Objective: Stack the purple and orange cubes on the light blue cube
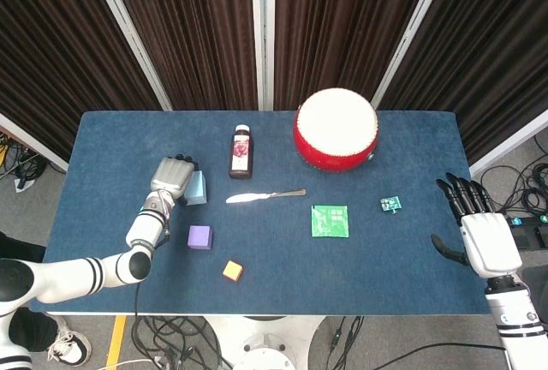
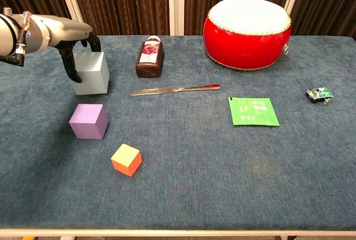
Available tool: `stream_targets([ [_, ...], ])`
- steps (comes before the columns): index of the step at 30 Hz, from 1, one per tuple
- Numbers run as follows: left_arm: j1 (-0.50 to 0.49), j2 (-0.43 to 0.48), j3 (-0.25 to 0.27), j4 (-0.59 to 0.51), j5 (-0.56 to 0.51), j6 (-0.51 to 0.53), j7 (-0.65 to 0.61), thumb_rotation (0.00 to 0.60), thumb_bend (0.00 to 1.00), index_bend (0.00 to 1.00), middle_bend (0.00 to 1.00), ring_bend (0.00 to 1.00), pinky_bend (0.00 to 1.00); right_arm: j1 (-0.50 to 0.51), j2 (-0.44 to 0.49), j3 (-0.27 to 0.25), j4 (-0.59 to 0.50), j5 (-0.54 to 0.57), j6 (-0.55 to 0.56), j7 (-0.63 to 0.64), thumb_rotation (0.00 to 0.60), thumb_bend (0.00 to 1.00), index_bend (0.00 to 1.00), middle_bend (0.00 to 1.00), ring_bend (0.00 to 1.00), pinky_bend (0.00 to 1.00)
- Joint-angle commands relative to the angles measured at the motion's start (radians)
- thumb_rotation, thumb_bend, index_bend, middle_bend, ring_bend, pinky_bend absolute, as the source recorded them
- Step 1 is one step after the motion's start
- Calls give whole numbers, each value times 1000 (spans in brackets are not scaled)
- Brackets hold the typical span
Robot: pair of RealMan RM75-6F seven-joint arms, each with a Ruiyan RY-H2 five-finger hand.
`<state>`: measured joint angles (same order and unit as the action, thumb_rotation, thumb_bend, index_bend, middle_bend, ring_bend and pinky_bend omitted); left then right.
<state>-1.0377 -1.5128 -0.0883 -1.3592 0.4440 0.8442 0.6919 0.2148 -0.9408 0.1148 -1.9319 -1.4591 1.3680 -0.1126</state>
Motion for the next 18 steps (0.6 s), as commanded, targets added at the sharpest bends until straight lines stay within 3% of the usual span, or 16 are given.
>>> stream_targets([
  [1, 6, -4, 0, 11, 18, -10, -15, 600, 210, 456, 323, 209, 328, 2, -2, 0, 0, 2, -3, -4, 600, 198, 0, 0, 0, 0],
  [18, 27, 9, 11, 7, 108, -24, -58, 600, 174, 357, 308, 209, 321, 3, -1, -3, 0, -4, -3, 0, 600, 197, 0, 0, 0, 0],
])
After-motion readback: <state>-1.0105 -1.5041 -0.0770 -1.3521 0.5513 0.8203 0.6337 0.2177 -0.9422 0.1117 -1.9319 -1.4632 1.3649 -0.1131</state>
